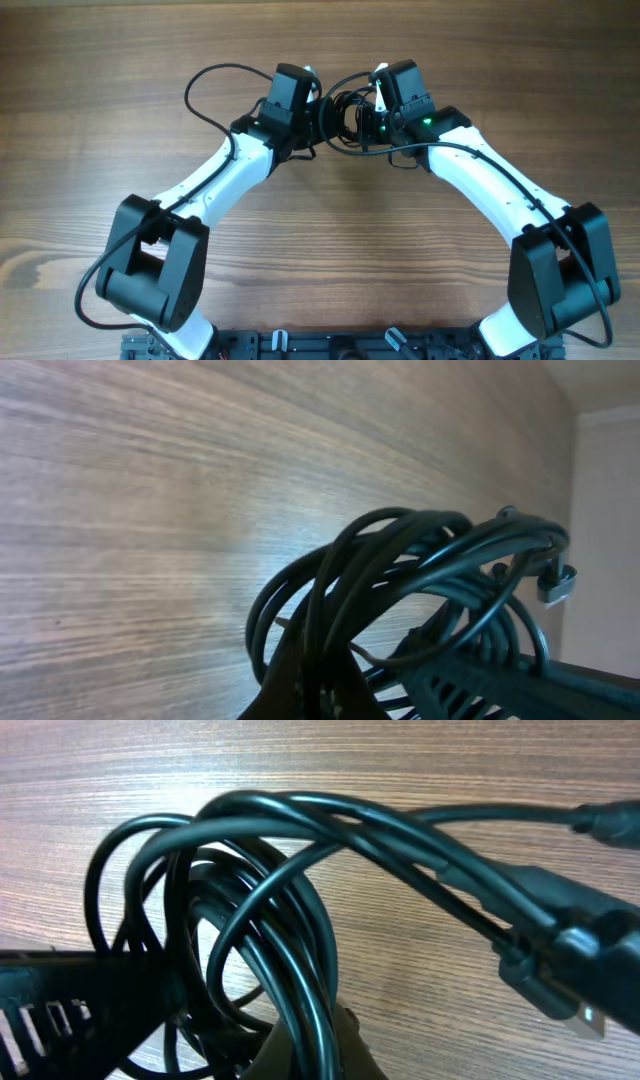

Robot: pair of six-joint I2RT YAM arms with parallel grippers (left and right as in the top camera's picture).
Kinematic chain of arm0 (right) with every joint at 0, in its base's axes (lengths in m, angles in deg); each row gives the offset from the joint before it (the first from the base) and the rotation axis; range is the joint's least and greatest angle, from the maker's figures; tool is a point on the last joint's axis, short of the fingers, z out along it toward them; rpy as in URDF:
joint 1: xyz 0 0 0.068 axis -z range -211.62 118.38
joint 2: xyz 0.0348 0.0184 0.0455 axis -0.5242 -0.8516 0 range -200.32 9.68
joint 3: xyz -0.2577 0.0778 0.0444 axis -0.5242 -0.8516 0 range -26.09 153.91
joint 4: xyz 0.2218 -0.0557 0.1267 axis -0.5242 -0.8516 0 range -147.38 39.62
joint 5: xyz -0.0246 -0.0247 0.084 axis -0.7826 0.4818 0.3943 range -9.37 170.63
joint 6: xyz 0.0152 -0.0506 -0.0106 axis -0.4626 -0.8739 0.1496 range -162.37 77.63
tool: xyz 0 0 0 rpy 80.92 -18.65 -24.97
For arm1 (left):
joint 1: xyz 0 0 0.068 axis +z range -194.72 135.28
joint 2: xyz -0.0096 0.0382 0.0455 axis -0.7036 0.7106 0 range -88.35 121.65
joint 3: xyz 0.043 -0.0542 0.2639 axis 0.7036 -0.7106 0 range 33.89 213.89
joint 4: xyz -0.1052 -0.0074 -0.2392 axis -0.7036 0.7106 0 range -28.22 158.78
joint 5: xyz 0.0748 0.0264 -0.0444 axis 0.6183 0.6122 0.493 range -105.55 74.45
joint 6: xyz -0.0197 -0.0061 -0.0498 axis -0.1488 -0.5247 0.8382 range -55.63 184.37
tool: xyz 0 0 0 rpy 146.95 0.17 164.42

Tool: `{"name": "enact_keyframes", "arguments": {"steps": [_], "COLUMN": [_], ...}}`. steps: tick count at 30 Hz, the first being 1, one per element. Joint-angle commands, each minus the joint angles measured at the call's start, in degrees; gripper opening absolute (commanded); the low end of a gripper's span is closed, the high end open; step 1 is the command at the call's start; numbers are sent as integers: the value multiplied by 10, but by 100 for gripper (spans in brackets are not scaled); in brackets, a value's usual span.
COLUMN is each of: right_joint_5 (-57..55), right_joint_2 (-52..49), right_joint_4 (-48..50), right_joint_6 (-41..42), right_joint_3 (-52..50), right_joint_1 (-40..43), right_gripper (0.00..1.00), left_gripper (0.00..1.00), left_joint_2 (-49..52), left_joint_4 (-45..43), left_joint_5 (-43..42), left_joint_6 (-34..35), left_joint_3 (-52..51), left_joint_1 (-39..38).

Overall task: Untangle cables
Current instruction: 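Pull the left gripper away, drawing a cable strand leftward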

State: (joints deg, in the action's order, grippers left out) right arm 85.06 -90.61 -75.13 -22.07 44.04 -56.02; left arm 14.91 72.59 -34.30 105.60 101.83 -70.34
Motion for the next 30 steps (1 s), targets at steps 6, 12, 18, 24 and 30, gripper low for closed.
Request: {"name": "enact_keyframes", "arguments": {"steps": [6, 12, 18, 24, 30], "right_joint_5": [16, 13, -17, -18, 27], "right_joint_2": [-7, -7, -7, -7, -7], "right_joint_4": [3, 4, 7, 33, 42], "right_joint_6": [-10, -23, -24, -38, -38], "right_joint_3": [7, 7, 7, 7, 7], "right_joint_1": [-5, -5, -5, -5, -4], "right_gripper": [4, 4, 4, 4, 4], "left_gripper": [4, 4, 4, 4, 4], "left_joint_2": [-17, -17, -17, -17, -17], "left_joint_4": [-46, -123, -151, -151, -31], "left_joint_5": [-189, -404, -511, -584, -470], "left_joint_6": [18, 48, 59, 48, -56], "left_joint_3": [3, 3, 3, 3, 3], "left_joint_1": [60, 137, 195, 229, 246]}}
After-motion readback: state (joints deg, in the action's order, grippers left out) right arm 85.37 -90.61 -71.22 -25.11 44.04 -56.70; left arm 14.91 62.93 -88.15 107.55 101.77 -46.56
